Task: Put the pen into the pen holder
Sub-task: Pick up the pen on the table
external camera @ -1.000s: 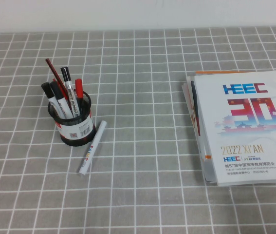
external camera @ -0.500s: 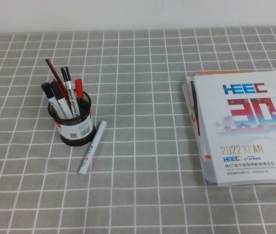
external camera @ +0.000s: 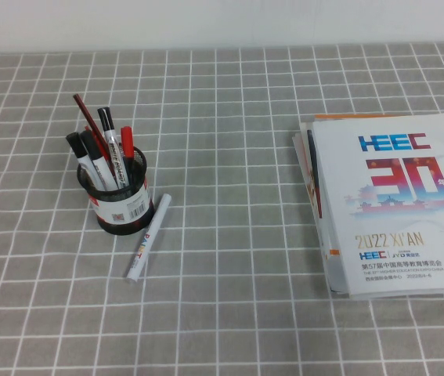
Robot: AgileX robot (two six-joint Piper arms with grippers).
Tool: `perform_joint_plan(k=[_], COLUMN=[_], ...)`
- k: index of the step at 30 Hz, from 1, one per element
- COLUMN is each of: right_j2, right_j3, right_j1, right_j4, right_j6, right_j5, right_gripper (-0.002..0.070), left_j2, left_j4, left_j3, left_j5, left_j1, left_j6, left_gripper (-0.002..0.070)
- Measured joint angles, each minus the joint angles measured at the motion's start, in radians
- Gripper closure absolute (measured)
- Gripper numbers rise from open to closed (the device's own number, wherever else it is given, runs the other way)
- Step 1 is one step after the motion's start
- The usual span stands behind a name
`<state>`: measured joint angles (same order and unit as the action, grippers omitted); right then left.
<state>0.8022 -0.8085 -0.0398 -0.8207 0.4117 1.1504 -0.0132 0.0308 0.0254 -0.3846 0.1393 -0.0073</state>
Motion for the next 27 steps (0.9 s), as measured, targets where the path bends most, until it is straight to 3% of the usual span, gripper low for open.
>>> perform_joint_plan(k=[7, 19, 27], right_j2=[0.159, 0.695, 1.085], right_j3=[-0.162, -0.579, -1.016], right_j1=[-0.123, -0.701, -0.817], right_j4=[0.115, 0.715, 0.805], right_j6=[-0.084, -0.537, -0.576], right_j5=[0.01, 0.062, 0.077], right_gripper=[0.069, 0.069, 0.069], left_j2=[0.0, 0.0, 0.0], left_j4=[0.0, 0.0, 0.0], left_j3=[0.0, 0.0, 0.0], left_j5=[0.0, 0.0, 0.0], left_j1=[0.0, 0.0, 0.0], left_j6=[0.0, 0.0, 0.0], left_gripper=[0.0678, 0.0678, 0.0678])
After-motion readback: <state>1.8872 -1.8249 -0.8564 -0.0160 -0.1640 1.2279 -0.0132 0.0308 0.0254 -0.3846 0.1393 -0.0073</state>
